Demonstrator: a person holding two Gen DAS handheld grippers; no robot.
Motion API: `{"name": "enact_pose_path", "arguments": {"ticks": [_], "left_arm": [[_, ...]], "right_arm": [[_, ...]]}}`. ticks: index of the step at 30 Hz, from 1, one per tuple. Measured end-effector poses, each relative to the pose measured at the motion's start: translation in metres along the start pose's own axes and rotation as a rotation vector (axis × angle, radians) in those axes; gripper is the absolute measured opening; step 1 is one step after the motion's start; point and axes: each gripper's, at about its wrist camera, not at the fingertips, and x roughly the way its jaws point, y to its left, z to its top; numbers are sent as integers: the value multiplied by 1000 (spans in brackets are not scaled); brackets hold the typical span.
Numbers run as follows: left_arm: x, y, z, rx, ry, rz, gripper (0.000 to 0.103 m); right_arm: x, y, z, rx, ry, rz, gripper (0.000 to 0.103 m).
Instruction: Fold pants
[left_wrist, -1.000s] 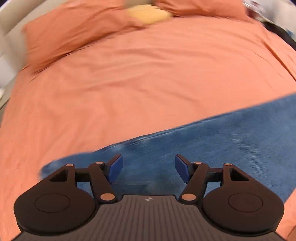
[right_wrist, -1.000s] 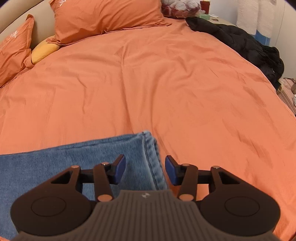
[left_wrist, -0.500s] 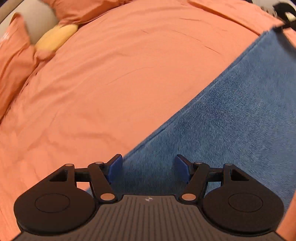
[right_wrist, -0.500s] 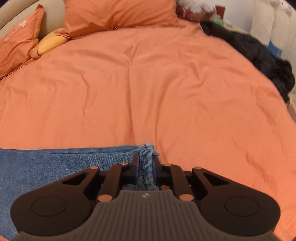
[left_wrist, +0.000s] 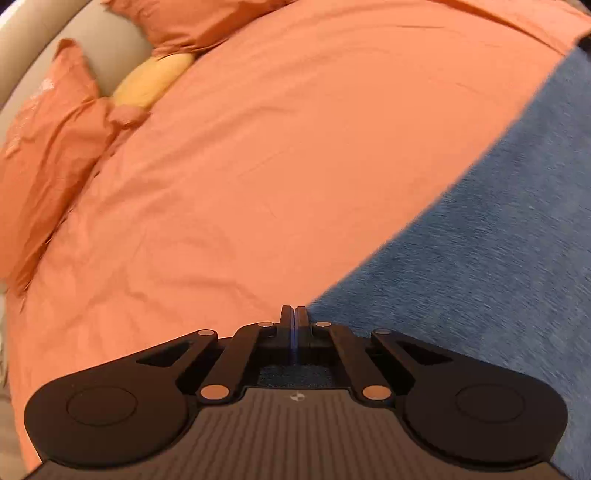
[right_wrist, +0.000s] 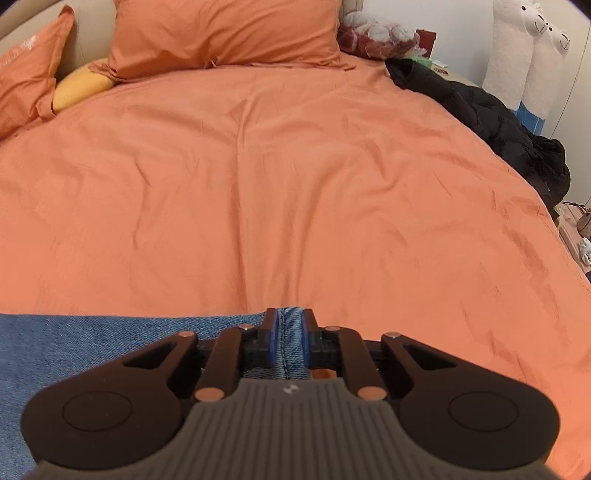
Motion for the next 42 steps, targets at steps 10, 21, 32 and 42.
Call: {"name": "enact_pose_path", "arguments": {"ticks": [10, 21, 32, 42], "left_arm": [[-58, -10, 24, -94, -74, -97, 6], [-89, -112, 47, 62, -109, -309, 9], [-49, -153, 72, 136, -5, -278, 9], [-19, -158, 96, 171, 29, -267, 5]], "right_arm": [[-68, -49, -29, 190, 23, 120, 31], [-93, -102, -141, 615, 118, 382, 49], [-35, -106, -167, 848, 70, 516, 42], [-27, -109, -170, 831, 34, 536, 26]]}}
